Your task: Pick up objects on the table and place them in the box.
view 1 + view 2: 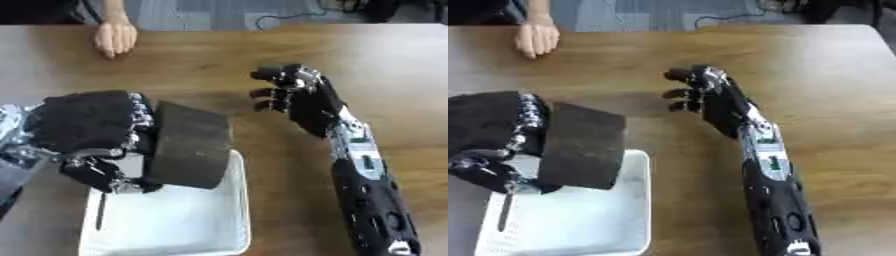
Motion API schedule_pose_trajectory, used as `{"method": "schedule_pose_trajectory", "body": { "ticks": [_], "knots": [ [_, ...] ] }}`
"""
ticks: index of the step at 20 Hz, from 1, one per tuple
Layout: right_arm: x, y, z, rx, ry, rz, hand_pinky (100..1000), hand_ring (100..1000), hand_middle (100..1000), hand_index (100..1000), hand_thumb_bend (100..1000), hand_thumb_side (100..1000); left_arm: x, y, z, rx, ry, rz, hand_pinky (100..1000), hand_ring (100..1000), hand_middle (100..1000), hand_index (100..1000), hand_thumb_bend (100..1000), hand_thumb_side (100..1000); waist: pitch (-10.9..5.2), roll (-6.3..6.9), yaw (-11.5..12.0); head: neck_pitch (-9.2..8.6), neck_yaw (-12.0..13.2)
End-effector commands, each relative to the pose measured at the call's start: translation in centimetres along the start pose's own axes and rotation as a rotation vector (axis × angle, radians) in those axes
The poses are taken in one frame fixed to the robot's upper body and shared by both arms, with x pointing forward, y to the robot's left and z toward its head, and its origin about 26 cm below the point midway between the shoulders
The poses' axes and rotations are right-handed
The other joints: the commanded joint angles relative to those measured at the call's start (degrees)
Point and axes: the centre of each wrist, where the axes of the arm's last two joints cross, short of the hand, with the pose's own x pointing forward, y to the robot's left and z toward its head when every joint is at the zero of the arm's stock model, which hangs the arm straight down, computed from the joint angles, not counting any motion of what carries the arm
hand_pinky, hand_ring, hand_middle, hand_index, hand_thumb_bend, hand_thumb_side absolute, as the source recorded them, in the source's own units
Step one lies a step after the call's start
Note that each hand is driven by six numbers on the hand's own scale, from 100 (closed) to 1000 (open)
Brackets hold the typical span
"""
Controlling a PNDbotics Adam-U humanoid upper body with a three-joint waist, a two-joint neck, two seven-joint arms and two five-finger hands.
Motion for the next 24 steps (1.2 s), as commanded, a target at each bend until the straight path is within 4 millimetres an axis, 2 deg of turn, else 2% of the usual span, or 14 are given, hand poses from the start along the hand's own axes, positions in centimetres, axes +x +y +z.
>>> {"method": "schedule_pose_trajectory", "body": {
  "ticks": [1,11,12,13,14,16,17,18,20,24],
  "knots": [
    [1.1,-0.2,0.0,0.008,-0.007,0.031,780,829,961,941,100,1000,-0.1,0.2,-0.2,-0.136,-0.128,-0.025,100,100,100,257,100,201,-1.02,0.31,0.09,-0.83,-0.21],
    [1.1,-0.4,0.3,0.003,0.0,0.033,780,829,961,941,100,1000,-0.2,-0.6,0.6,-0.165,-0.107,0.016,100,100,100,275,100,232,-0.77,0.5,0.31,-0.8,-0.41],
    [1.1,-0.4,0.3,0.002,0.0,0.033,780,829,961,941,100,1000,-0.2,-0.9,0.8,-0.174,-0.096,0.025,100,100,138,324,100,248,-0.74,0.48,0.33,-0.83,-0.43],
    [1.1,-0.4,0.3,0.002,0.0,0.033,780,829,961,941,100,1000,-0.3,-1.3,1.2,-0.202,-0.082,0.031,100,100,324,493,100,245,-0.7,0.45,0.35,-0.85,-0.46],
    [1.2,-0.4,0.3,0.001,-0.001,0.033,780,829,961,941,100,1000,-0.3,-1.9,1.4,-0.252,-0.068,0.032,100,100,411,550,100,249,-0.67,0.41,0.36,-0.86,-0.5],
    [1.2,-0.5,0.4,0.0,-0.002,0.034,780,829,961,941,100,1000,-0.2,-2.8,1.9,-0.355,-0.046,0.038,100,100,585,732,100,274,-0.61,0.37,0.41,-0.86,-0.55],
    [1.2,-0.5,0.4,0.0,-0.001,0.034,780,829,961,941,100,1000,-0.2,-3.3,2.1,-0.412,-0.036,0.041,100,122,633,777,100,283,-0.56,0.35,0.44,-0.85,-0.57],
    [1.2,-0.5,0.4,-0.001,-0.002,0.035,780,829,961,941,100,1000,-0.2,-3.7,2.2,-0.451,-0.028,0.045,100,146,672,807,100,289,-0.52,0.34,0.48,-0.86,-0.59],
    [1.2,-0.5,0.4,0.0,-0.002,0.036,781,829,961,941,100,1000,-0.3,-4.2,2.4,-0.496,-0.015,0.055,100,156,687,817,100,292,-0.44,0.31,0.53,-0.86,-0.64],
    [1.3,-0.6,0.3,0.001,-0.004,0.039,781,829,961,941,100,1000,-0.4,-4.6,2.7,-0.522,-0.003,0.068,100,168,705,827,100,366,-0.3,0.18,0.51,-0.84,-0.61]
  ]
}}
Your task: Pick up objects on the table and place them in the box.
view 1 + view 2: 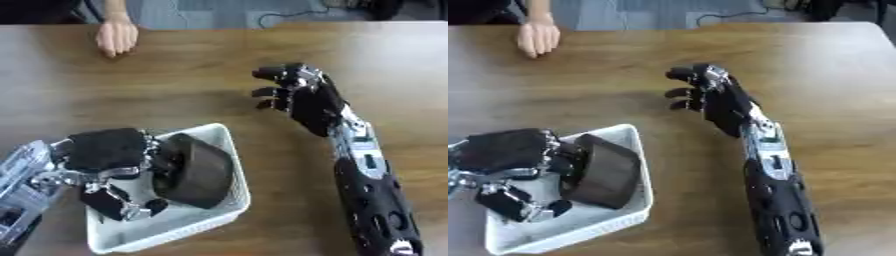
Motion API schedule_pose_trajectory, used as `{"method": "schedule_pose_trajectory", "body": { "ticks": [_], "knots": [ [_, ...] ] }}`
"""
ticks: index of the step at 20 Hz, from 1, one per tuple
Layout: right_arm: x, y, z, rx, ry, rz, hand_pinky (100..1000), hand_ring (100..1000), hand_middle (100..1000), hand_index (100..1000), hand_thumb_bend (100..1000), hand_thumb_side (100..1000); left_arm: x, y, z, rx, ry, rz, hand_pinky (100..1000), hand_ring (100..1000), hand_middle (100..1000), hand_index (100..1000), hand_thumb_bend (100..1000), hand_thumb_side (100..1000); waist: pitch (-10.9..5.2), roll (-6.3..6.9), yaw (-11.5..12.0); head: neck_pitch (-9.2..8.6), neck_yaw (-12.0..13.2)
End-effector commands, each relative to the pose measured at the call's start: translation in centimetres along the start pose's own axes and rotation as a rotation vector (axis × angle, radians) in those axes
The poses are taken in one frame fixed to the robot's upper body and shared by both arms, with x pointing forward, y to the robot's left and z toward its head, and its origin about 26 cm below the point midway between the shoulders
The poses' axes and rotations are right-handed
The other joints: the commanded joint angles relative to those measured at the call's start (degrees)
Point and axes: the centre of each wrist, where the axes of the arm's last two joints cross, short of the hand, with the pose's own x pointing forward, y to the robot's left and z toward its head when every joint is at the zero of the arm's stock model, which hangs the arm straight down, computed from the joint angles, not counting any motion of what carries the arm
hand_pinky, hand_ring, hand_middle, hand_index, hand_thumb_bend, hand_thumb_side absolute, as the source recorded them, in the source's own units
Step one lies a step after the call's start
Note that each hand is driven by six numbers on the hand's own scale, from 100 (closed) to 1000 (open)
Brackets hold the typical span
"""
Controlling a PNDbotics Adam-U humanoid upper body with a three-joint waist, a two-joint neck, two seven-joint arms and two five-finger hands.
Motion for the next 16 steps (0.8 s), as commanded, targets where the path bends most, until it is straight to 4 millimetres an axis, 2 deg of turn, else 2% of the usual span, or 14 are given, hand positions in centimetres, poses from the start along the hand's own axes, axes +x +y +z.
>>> {"method": "schedule_pose_trajectory", "body": {
  "ticks": [1,4,9,11,13,16],
  "knots": [
    [1.2,-0.3,0.0,0.004,-0.011,0.035,781,829,961,941,100,1000,-0.3,0.5,0.3,-0.295,-0.215,-0.18,100,170,710,830,100,399,-0.67,0.08,-0.01,-0.83,-0.55],
    [1.2,-0.3,0.0,0.004,-0.012,0.036,781,829,961,940,100,1000,-0.3,0.5,0.3,-0.29,-0.213,-0.18,100,183,730,843,100,456,-0.63,0.05,-0.03,-0.84,-0.6],
    [1.2,-0.4,0.0,0.003,-0.012,0.037,782,829,961,940,100,1000,-0.3,1.4,0.8,-0.252,-0.199,-0.199,110,198,737,835,100,440,-0.64,-0.06,0.1,-1.01,-0.75],
    [1.1,-0.5,0.1,-0.001,-0.009,0.036,782,829,961,941,100,1000,0.0,3.2,1.5,-0.185,-0.2,-0.241,103,204,750,863,100,401,-0.78,-0.07,0.29,-1.08,-1.01],
    [0.9,-0.5,0.4,-0.007,-0.005,0.033,782,829,961,941,100,1000,0.7,5.9,3.1,-0.068,-0.213,-0.292,100,208,753,855,100,274,-1.21,0.11,0.6,-0.94,-1.38],
    [0.6,-0.4,1.0,-0.017,0.002,0.023,782,829,961,940,100,1000,2.6,8.5,6.8,0.098,-0.239,-0.321,100,208,755,863,100,258,-1.76,0.71,1.1,-1.37,-2.39]
  ]
}}
